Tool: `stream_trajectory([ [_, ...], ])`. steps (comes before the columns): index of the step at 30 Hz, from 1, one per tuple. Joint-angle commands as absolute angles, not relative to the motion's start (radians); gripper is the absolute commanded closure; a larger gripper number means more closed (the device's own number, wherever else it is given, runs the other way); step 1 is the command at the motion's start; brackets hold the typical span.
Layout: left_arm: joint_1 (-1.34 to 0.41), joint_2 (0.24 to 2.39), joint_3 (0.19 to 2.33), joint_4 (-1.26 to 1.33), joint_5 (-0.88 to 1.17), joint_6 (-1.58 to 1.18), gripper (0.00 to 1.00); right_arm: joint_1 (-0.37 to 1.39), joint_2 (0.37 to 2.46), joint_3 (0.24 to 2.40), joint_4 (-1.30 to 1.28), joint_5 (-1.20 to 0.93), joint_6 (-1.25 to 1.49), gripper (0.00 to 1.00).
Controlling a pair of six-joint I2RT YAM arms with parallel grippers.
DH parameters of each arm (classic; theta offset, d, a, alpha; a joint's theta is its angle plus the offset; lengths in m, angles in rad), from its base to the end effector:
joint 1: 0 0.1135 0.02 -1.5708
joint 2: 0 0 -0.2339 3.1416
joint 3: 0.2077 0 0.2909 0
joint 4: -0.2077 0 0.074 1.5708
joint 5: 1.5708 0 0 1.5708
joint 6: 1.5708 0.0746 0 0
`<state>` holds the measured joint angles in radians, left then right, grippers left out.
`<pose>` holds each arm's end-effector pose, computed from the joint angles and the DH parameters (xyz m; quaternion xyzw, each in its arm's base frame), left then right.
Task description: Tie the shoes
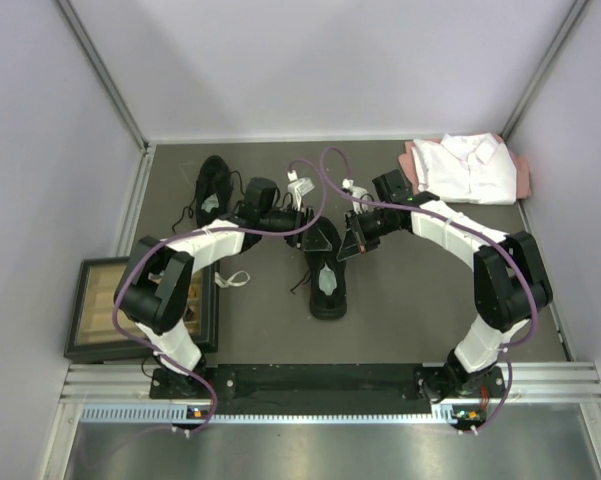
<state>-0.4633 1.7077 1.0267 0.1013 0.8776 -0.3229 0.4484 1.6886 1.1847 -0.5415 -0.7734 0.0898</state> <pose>0.3435 -0.2357 0.1460 0.2574 0.7802 -0.5101 0.2545 0.3285 0.2159 0.1507 -0.2559 0.8626 0.4150 0.1350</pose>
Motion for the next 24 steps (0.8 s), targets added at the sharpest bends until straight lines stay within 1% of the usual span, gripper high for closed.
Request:
stream_trajectory([
  [1, -0.466, 1.721, 1.06, 0.166, 0.908, -0.362, 0.46, 0.445, 1.643, 1.183, -0.505, -0.795, 0.089, 1.0],
  [5, -0.471, 1.717, 1.049, 0.176, 0.923, -0.373, 0.54, 0.446, 1.643, 1.184, -0.503, -0.795, 0.091, 1.0],
  [8, -0.472, 1.712, 1.043, 0.178, 0.93, -0.374, 0.57, 0.446, 1.643, 1.184, -0.5, -0.795, 0.094, 1.0],
  [9, -0.474, 1.71, 1.043, 0.176, 0.93, -0.371, 0.62, 0.446, 1.643, 1.184, -0.5, -0.795, 0.094, 1.0],
  [12, -0.472, 1.71, 1.045, 0.17, 0.936, -0.367, 0.67, 0.446, 1.641, 1.184, -0.5, -0.793, 0.094, 1.0],
  [13, -0.472, 1.712, 1.048, 0.166, 0.939, -0.367, 0.66, 0.445, 1.64, 1.184, -0.502, -0.793, 0.094, 1.0],
  [16, -0.472, 1.707, 1.045, 0.152, 0.934, -0.361, 0.54, 0.445, 1.638, 1.187, -0.502, -0.793, 0.094, 1.0],
  [19, -0.472, 1.706, 1.046, 0.135, 0.93, -0.345, 0.49, 0.445, 1.64, 1.187, -0.503, -0.793, 0.094, 1.0],
  [22, -0.472, 1.707, 1.045, 0.12, 0.927, -0.331, 0.47, 0.445, 1.64, 1.189, -0.505, -0.793, 0.092, 1.0],
  [24, -0.472, 1.71, 1.051, 0.095, 0.917, -0.313, 0.48, 0.445, 1.641, 1.19, -0.503, -0.793, 0.092, 1.0],
])
